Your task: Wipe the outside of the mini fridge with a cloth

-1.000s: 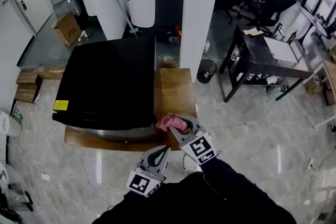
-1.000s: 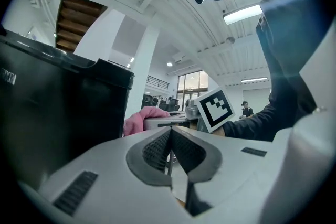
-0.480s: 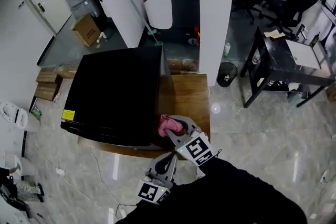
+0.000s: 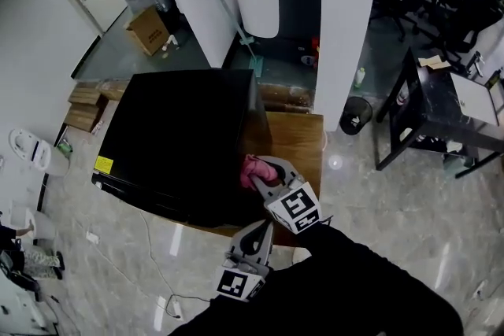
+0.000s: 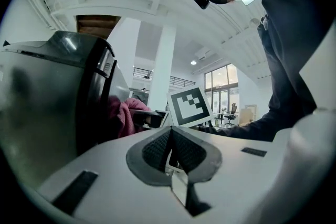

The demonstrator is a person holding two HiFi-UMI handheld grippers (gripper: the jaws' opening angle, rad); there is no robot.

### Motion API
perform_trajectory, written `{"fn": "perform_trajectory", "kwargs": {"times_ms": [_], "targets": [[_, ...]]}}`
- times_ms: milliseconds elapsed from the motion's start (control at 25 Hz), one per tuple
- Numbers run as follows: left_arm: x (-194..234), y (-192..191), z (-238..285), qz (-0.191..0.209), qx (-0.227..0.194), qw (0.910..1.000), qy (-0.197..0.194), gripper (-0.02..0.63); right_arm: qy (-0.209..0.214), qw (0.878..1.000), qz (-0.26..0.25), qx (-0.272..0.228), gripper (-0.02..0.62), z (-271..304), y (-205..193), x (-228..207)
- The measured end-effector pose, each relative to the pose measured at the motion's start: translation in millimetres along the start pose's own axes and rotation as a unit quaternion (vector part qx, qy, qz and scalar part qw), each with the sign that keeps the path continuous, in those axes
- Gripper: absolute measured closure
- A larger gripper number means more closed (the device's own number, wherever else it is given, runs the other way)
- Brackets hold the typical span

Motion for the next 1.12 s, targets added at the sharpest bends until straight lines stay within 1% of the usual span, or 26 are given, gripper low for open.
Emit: {"fn": "perform_trajectory", "kwargs": {"times_ms": [120, 200, 280, 440, 560, 680, 840, 960, 1120], "targets": [[10.6, -7.8, 15.2, 0.005, -0.002, 0.9995, 0.031, 0.600, 0.002, 1.000, 0.005, -0.001, 0.511, 9.3, -3.7, -19.1], [18.6, -9.0, 25.8, -0.006, -0.007, 0.9989, 0.046, 0.600, 0.000, 1.000, 0.004, 0.002, 0.511, 16.2, -3.9, -33.9], [23.7, -9.6, 36.3, -0.018, -0.009, 0.9982, 0.057, 0.600, -0.005, 1.000, 0.006, 0.002, 0.511, 22.9, -4.7, -49.9], [32.6, -11.5, 56.2, -0.022, -0.012, 0.9972, 0.071, 0.600, -0.026, 1.000, 0.005, 0.000, 0.512, 38.4, -9.4, -80.7], [37.8, -12.8, 68.1, -0.028, -0.014, 0.9967, 0.075, 0.600, -0.043, 0.999, 0.005, 0.002, 0.512, 52.1, -9.6, -106.7], [38.9, -11.7, 75.8, -0.026, -0.008, 0.9967, 0.076, 0.600, -0.062, 0.998, 0.010, 0.005, 0.514, 68.0, -9.0, -135.0], [39.7, -13.3, 75.4, -0.016, -0.006, 0.9968, 0.078, 0.600, -0.076, 0.996, 0.037, 0.013, 0.514, 84.0, -12.7, -163.4], [44.6, -7.6, 75.0, -0.009, -0.006, 0.9968, 0.079, 0.600, -0.079, 0.995, 0.050, 0.015, 0.511, 86.7, -10.8, -171.7], [41.4, -0.1, 74.1, -0.001, -0.016, 0.9975, 0.069, 0.600, -0.078, 0.996, 0.043, -0.012, 0.511, 55.9, -1.3, -161.8]]}}
Point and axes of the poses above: the fingertips, and each gripper's own axes: z forward along the fingers, x to its left, y out of its top, the point moved 2 cm from there along -z, backward along the fingers
